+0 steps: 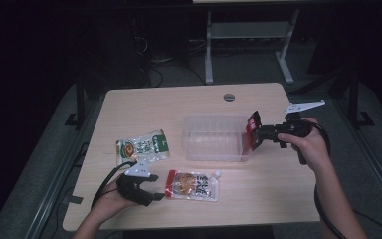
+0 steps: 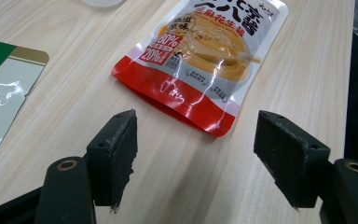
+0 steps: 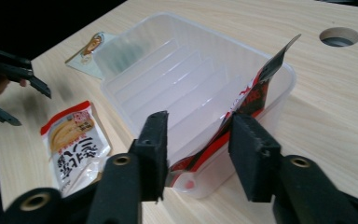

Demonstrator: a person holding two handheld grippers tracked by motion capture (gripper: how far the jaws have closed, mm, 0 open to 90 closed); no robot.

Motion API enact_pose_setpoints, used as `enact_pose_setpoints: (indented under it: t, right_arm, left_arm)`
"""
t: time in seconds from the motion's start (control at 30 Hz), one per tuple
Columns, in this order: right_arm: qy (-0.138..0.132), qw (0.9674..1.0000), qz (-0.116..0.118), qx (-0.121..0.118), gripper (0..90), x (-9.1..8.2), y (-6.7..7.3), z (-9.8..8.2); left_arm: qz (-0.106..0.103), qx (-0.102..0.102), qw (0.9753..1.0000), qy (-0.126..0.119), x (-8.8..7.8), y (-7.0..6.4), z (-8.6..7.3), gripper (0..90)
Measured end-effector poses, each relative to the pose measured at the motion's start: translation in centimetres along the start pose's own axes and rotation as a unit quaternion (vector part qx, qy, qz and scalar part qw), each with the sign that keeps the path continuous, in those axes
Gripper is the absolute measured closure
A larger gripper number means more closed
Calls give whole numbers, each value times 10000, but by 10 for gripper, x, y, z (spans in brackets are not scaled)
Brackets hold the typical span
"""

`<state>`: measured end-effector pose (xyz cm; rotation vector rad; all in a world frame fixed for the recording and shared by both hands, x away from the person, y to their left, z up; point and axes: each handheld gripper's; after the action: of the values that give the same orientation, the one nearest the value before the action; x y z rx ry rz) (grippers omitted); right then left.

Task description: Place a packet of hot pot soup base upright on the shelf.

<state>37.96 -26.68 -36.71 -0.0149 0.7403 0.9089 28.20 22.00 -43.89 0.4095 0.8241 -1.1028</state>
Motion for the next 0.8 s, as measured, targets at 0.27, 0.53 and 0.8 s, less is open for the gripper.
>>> enact_pose_setpoints:
  t: [0.27,0.53,0.8]
  right_arm:
    - [76,9997,42,218,434,3,-6,-5]
    - [54,9999,29,136,317,-3,-6,-16]
    - [232,9997,29,108,269,-9,5,-37]
  left_arm:
    - [-4,24,10000,38,1,0,0,298]
    - [11,34,10000,66,0,1,-1,298]
    - [52,33,10000,68,-1,1,-1,298]
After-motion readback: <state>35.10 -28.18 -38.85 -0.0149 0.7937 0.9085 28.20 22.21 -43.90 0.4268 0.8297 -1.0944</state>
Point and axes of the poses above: each handheld gripper's, and its own axes: x roughly forward along the jaws, z roughly out of its top, y roughly to its left, and after that the axes turned 2 degrees about y, right-handed
